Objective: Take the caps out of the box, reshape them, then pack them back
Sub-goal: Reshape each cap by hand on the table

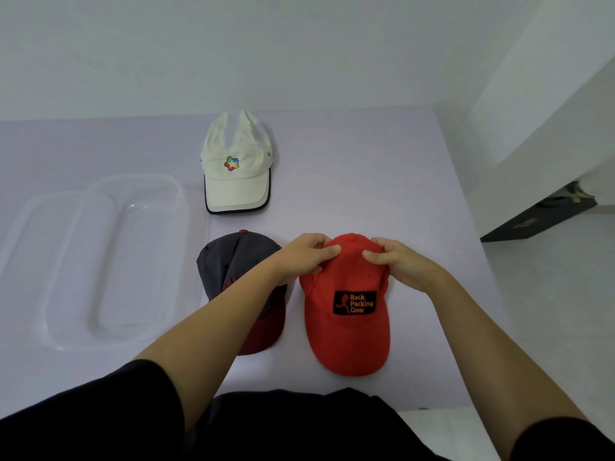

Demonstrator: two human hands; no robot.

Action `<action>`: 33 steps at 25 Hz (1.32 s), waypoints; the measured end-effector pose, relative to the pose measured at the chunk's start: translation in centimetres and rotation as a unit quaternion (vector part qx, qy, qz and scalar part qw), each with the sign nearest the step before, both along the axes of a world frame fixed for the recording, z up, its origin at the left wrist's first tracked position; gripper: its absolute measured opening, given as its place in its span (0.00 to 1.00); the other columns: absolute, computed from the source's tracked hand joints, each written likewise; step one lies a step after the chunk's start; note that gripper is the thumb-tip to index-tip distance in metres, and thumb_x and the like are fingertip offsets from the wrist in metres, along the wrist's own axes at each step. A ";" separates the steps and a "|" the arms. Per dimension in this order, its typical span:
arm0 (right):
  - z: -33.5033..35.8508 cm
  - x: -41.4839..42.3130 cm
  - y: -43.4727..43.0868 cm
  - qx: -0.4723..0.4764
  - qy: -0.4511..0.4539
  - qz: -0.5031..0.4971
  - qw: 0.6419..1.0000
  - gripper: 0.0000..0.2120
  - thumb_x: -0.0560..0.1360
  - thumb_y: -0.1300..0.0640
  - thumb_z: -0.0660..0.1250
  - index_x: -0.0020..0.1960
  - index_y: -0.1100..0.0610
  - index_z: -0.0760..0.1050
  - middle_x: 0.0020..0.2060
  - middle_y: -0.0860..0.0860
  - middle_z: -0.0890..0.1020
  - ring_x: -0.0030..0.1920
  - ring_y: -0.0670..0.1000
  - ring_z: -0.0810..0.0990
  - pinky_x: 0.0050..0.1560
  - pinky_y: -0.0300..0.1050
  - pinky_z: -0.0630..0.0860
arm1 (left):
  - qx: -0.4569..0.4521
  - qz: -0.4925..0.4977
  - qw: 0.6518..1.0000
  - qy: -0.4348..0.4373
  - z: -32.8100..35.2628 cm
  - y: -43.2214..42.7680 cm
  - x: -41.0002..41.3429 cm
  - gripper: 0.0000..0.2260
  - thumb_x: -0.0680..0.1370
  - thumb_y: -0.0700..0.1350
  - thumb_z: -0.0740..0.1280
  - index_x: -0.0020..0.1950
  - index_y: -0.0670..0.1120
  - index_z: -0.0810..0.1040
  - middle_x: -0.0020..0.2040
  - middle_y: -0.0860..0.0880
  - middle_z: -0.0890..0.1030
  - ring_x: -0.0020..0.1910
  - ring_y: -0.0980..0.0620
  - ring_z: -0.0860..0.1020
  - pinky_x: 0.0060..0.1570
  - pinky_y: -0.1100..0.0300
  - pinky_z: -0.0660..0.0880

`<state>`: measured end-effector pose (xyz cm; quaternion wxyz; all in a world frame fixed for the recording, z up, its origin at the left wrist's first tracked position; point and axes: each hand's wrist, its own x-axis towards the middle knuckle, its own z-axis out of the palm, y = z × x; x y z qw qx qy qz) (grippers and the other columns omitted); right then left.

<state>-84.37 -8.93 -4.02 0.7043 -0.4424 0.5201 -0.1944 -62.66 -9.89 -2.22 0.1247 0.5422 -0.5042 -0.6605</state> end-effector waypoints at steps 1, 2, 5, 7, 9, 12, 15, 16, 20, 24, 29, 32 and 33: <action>0.0 0.0 -0.4 0.007 -0.004 0.000 1.000 0.22 0.69 0.54 0.70 0.59 0.63 0.74 0.51 0.55 0.82 0.52 0.53 0.80 0.55 0.45 0.75 | 0.000 -0.005 1.000 0.012 0.0 -0.2 0.0 0.10 0.79 0.50 0.63 0.54 0.45 0.77 0.41 0.54 0.78 0.38 0.60 0.75 0.39 0.66 0.70; -0.1 0.0 -0.8 0.010 -0.004 -0.002 1.000 0.20 0.68 0.53 0.71 0.56 0.62 0.74 0.49 0.54 0.82 0.51 0.52 0.80 0.53 0.45 0.75 | 0.002 -0.007 1.000 0.024 0.0 -0.4 -0.1 0.10 0.79 0.50 0.63 0.53 0.45 0.77 0.40 0.54 0.79 0.36 0.61 0.75 0.37 0.67 0.70; 0.3 0.2 -1.4 0.000 0.022 0.001 1.000 0.10 0.71 0.51 0.72 0.48 0.55 0.76 0.44 0.50 0.84 0.47 0.50 0.82 0.48 0.41 0.75 | 0.013 0.008 0.998 0.053 -0.3 -0.7 -0.6 0.12 0.78 0.51 0.66 0.55 0.44 0.78 0.46 0.51 0.82 0.42 0.57 0.79 0.39 0.66 0.74; 0.7 0.4 -1.7 -0.028 0.095 0.039 0.994 0.12 0.73 0.46 0.69 0.44 0.54 0.77 0.40 0.48 0.84 0.42 0.47 0.82 0.43 0.38 0.74 | 0.007 0.013 0.999 0.032 -0.7 -1.2 -0.5 0.13 0.78 0.51 0.65 0.55 0.43 0.78 0.49 0.47 0.82 0.46 0.52 0.81 0.45 0.61 0.77; 0.7 0.3 -2.1 -0.068 0.177 0.069 0.979 0.16 0.72 0.41 0.68 0.37 0.54 0.76 0.33 0.46 0.80 0.34 0.45 0.78 0.38 0.37 0.71 | -0.017 0.010 1.000 -0.023 -1.2 -2.0 -0.3 0.14 0.78 0.52 0.65 0.55 0.42 0.78 0.52 0.45 0.82 0.50 0.49 0.81 0.52 0.56 0.78; 0.1 0.2 -2.6 -0.112 0.242 0.061 0.962 0.19 0.70 0.39 0.68 0.33 0.54 0.75 0.29 0.45 0.76 0.32 0.45 0.74 0.36 0.39 0.69 | -0.029 0.009 0.997 -0.069 -1.5 -2.8 -0.3 0.16 0.78 0.53 0.64 0.57 0.43 0.78 0.56 0.44 0.81 0.55 0.47 0.79 0.58 0.52 0.76; -0.5 0.2 -2.5 -0.106 0.213 0.026 0.971 0.23 0.70 0.38 0.67 0.40 0.60 0.76 0.35 0.49 0.79 0.37 0.48 0.77 0.42 0.44 0.72 | -0.014 0.010 0.996 -0.084 -1.4 -3.0 -0.7 0.16 0.79 0.54 0.61 0.59 0.44 0.75 0.58 0.44 0.79 0.57 0.46 0.78 0.59 0.51 0.75; -0.8 0.2 -2.3 -0.102 0.212 0.014 0.972 0.24 0.70 0.37 0.67 0.41 0.60 0.76 0.35 0.50 0.79 0.38 0.49 0.77 0.42 0.45 0.72 | -0.016 0.010 0.996 -0.093 -1.4 -3.0 -0.9 0.16 0.79 0.54 0.60 0.59 0.44 0.75 0.59 0.44 0.78 0.57 0.46 0.77 0.60 0.50 0.74; -1.2 -0.1 -2.0 -0.116 0.266 -0.029 0.956 0.25 0.69 0.32 0.63 0.41 0.55 0.76 0.39 0.47 0.80 0.41 0.48 0.78 0.47 0.47 0.74 | -0.048 -0.005 0.987 -0.155 -1.0 -2.6 -1.2 0.20 0.79 0.57 0.58 0.61 0.43 0.74 0.57 0.46 0.76 0.54 0.46 0.77 0.54 0.53 0.78; -1.7 -2.5 -0.6 -0.109 0.233 -0.025 0.966 0.23 0.75 0.36 0.57 0.36 0.54 0.72 0.35 0.44 0.74 0.39 0.45 0.72 0.48 0.42 0.68 | -0.030 0.008 0.989 -0.142 -0.2 -2.5 0.4 0.21 0.80 0.58 0.57 0.54 0.41 0.75 0.48 0.48 0.75 0.43 0.51 0.78 0.43 0.61 0.80; -3.2 -1.9 1.1 -0.144 0.215 -0.070 0.963 0.18 0.80 0.46 0.55 0.35 0.53 0.63 0.31 0.47 0.66 0.34 0.46 0.64 0.40 0.43 0.63 | -0.054 -0.006 0.990 -0.130 -0.1 -1.1 -0.2 0.16 0.82 0.53 0.53 0.47 0.41 0.70 0.42 0.48 0.70 0.38 0.50 0.77 0.42 0.56 0.81; -2.6 -1.8 0.7 -0.177 0.254 -0.073 0.948 0.18 0.80 0.48 0.55 0.34 0.53 0.61 0.30 0.48 0.65 0.33 0.47 0.63 0.35 0.42 0.61 | -0.119 -0.036 0.973 -0.194 0.2 -1.1 -0.4 0.17 0.83 0.53 0.50 0.46 0.42 0.68 0.38 0.49 0.72 0.29 0.49 0.78 0.38 0.59 0.73; -2.3 -2.1 0.6 -0.184 0.257 -0.075 0.946 0.18 0.80 0.48 0.55 0.34 0.53 0.61 0.30 0.48 0.65 0.32 0.47 0.63 0.35 0.42 0.61 | -0.129 -0.031 0.971 -0.197 0.3 -1.2 -0.4 0.17 0.82 0.55 0.51 0.44 0.43 0.68 0.37 0.50 0.73 0.28 0.50 0.77 0.37 0.61 0.72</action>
